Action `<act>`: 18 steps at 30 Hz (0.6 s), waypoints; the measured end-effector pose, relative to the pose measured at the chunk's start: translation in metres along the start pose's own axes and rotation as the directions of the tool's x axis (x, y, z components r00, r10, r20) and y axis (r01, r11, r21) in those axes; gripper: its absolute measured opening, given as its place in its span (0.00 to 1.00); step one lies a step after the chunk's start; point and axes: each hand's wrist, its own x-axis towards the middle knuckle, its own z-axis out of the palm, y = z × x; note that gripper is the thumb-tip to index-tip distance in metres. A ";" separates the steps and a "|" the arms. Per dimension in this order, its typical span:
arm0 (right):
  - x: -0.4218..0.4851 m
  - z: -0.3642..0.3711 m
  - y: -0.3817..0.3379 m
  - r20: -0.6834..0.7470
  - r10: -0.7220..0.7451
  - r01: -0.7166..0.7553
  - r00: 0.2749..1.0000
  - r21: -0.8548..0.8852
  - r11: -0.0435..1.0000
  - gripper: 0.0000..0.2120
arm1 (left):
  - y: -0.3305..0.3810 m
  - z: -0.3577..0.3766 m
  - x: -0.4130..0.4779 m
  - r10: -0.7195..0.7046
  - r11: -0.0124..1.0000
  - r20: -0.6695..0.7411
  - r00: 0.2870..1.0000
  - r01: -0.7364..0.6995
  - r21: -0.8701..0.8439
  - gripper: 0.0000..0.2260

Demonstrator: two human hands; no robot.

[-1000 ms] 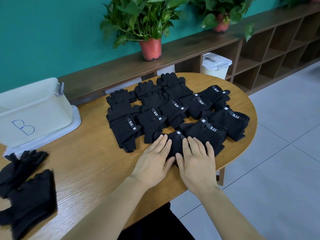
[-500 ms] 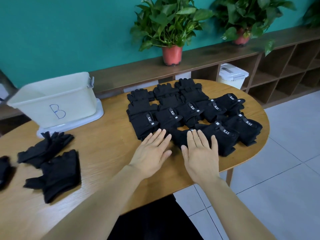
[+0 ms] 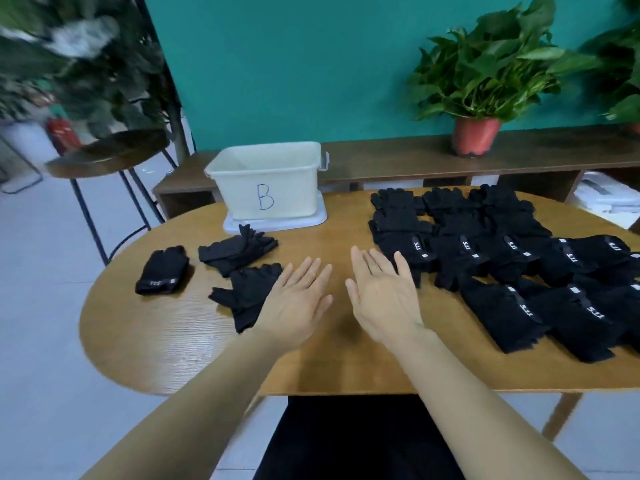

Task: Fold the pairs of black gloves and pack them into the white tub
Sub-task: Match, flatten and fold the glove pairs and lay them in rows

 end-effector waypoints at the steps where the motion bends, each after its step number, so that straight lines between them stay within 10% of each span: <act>1: 0.005 0.002 -0.012 0.026 -0.037 0.037 0.999 -0.002 0.999 0.27 | -0.012 0.001 -0.007 -0.030 1.000 -0.008 1.000 0.030 -0.004 0.38; 11: 0.063 0.045 -0.101 0.203 -0.261 0.249 0.944 0.081 0.965 0.25 | -0.122 0.013 -0.042 -0.308 0.946 0.026 0.951 0.309 -0.098 0.28; 18: 0.091 0.083 -0.117 0.415 -0.272 0.245 0.868 0.118 0.962 0.28 | -0.143 0.048 -0.037 -0.239 0.959 0.196 0.951 0.263 -0.107 0.43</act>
